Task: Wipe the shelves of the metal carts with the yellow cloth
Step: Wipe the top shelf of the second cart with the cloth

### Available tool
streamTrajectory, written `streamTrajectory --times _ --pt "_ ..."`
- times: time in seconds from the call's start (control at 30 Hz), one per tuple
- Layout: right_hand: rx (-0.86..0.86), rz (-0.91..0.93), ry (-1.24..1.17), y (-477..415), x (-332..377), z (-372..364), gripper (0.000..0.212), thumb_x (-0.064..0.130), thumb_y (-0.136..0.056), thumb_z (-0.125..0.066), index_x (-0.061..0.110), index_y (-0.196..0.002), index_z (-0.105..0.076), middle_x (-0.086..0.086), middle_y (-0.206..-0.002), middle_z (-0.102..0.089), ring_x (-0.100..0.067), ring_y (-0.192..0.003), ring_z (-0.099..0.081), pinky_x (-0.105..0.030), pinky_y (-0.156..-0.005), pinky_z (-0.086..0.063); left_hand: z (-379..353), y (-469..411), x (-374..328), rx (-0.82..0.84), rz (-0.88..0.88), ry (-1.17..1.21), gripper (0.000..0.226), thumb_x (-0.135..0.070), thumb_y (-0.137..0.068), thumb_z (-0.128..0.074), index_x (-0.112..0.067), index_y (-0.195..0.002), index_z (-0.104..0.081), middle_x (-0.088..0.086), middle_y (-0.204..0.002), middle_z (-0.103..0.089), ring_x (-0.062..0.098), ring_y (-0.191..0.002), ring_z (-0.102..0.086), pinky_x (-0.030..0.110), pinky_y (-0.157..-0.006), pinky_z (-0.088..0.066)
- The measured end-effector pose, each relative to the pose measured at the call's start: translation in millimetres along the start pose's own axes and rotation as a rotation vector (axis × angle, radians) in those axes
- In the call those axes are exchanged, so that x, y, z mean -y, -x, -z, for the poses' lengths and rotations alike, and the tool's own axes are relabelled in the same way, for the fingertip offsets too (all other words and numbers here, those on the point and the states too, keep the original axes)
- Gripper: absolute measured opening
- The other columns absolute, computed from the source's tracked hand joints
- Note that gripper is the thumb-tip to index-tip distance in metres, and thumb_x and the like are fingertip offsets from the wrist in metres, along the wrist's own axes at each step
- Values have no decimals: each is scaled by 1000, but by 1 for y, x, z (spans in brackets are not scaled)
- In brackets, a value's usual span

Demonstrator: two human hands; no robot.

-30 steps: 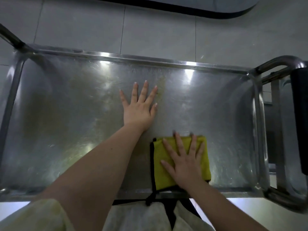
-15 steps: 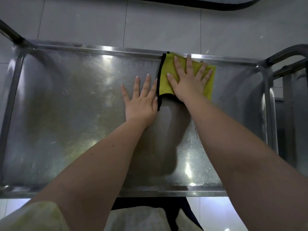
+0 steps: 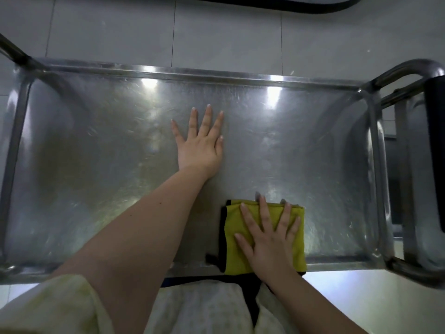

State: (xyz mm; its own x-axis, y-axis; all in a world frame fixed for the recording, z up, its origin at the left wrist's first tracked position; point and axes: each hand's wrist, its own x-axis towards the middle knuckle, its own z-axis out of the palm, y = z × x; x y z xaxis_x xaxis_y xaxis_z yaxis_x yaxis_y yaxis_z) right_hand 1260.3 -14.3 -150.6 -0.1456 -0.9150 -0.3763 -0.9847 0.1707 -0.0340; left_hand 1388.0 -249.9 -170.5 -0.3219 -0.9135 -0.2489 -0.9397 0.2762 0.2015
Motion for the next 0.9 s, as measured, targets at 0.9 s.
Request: streamTrajectory --times 0.9 --pt "-88 -147 -58 -290 45 104 68 75 -90 -8 50 -150 10 8 -163 18 -52 -143 15 -71 -108 12 15 -5 83 -57 73 -56 53 -43 -103 -15 -44 -154 0 -10 -164 6 23 -151 8 66 -113 9"
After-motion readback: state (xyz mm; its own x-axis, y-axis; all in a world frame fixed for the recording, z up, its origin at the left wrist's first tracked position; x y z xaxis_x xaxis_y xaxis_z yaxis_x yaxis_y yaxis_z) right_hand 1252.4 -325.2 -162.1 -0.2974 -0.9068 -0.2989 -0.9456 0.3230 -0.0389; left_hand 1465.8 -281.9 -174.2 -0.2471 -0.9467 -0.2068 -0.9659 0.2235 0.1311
